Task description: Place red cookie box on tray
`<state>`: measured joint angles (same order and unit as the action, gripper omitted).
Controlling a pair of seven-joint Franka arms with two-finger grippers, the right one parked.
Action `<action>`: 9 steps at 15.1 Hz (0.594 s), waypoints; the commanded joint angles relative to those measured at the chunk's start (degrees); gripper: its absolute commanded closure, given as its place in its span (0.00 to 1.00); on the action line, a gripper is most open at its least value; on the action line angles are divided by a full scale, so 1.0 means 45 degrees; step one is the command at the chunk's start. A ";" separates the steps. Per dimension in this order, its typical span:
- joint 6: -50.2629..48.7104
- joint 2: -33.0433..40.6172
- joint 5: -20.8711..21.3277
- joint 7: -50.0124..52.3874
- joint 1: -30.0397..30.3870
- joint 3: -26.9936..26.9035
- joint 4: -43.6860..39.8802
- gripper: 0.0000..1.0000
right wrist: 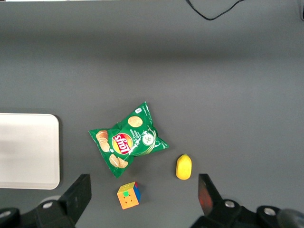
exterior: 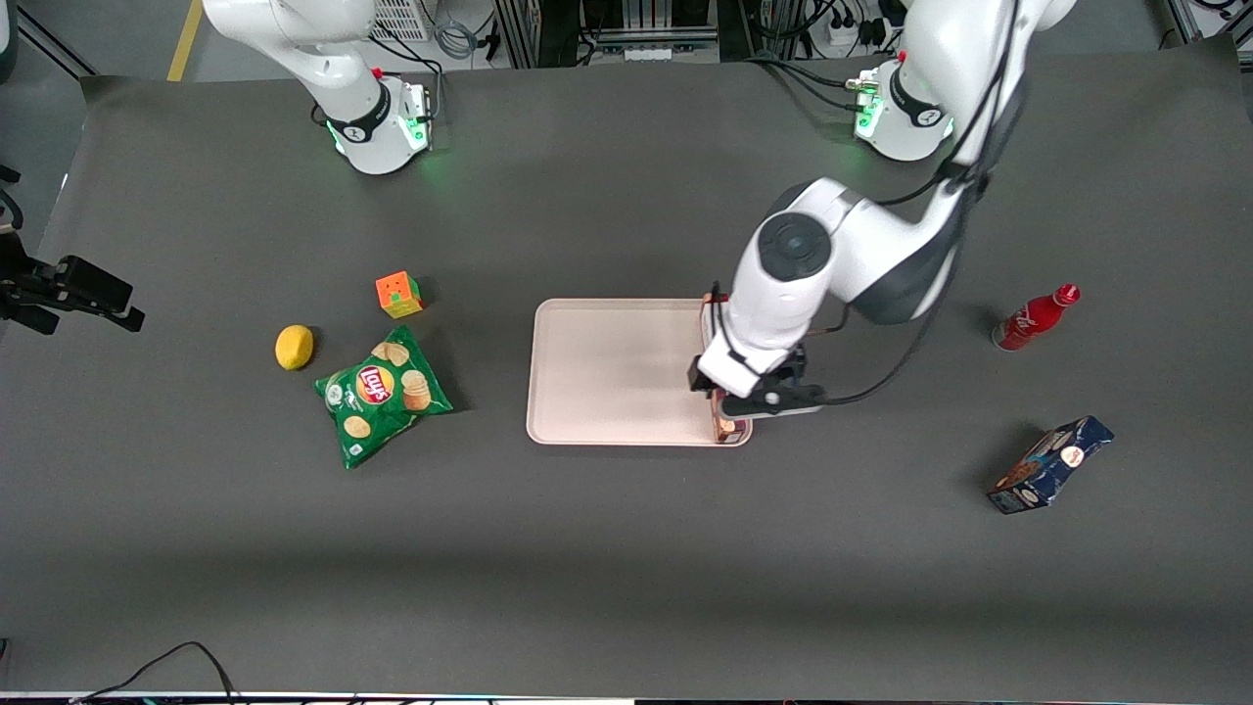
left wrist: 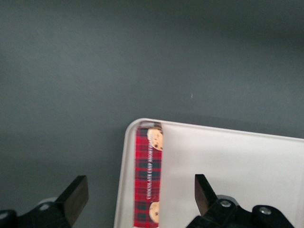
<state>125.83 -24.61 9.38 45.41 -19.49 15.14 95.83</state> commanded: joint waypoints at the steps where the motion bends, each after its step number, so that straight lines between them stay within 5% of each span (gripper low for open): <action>1: -0.1571 0.1929 -0.1631 -0.2951 0.0249 -0.1348 -0.0182 0.00; 9: -0.7958 0.4977 -0.1811 -0.7820 0.1343 -0.4766 -0.1626 0.00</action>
<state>96.42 -5.59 2.12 16.42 -14.13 -2.55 90.71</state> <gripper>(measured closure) 0.000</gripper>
